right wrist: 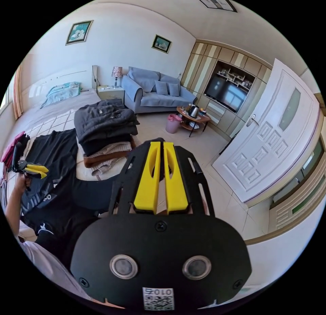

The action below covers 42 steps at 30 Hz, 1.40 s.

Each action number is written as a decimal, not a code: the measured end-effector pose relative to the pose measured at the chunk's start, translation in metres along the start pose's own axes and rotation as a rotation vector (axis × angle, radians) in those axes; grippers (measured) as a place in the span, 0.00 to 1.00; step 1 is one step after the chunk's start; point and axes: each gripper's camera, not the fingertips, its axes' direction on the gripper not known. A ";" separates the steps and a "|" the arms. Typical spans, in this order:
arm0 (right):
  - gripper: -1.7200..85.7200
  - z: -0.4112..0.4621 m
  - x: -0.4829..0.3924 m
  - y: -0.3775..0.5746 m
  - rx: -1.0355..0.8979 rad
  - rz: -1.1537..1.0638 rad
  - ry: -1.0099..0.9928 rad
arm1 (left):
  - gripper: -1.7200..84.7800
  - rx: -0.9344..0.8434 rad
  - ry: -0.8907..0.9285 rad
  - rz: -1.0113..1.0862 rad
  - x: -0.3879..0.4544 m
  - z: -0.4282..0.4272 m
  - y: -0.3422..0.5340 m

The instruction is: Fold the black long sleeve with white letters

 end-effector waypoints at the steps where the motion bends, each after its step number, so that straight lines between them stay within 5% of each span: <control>1: 0.06 -0.007 -0.011 -0.006 0.012 -0.009 -0.023 | 0.15 0.032 0.083 -0.029 0.003 -0.008 0.011; 7: 0.06 -0.074 -0.169 -0.062 0.183 -0.069 -0.290 | 0.17 0.255 0.197 -0.072 0.008 -0.067 0.059; 11: 0.08 -0.090 -0.335 -0.041 0.140 -0.383 -0.944 | 0.17 0.506 0.257 -0.279 -0.043 -0.135 0.130; 14: 0.09 -0.076 -0.387 0.005 0.050 -0.493 -1.070 | 0.15 0.543 0.183 -0.509 -0.078 -0.181 0.201; 22: 0.12 0.039 -0.286 0.118 -0.152 -0.316 -0.714 | 0.13 0.134 0.074 -0.640 -0.056 -0.198 0.286; 37: 0.13 0.155 -0.366 0.204 -0.330 -0.509 -0.445 | 0.16 0.260 -0.311 -0.327 0.053 -0.217 0.248; 42: 0.08 0.123 -0.304 0.192 -0.293 -0.463 -0.463 | 0.17 0.283 -0.419 -0.169 0.080 -0.241 0.220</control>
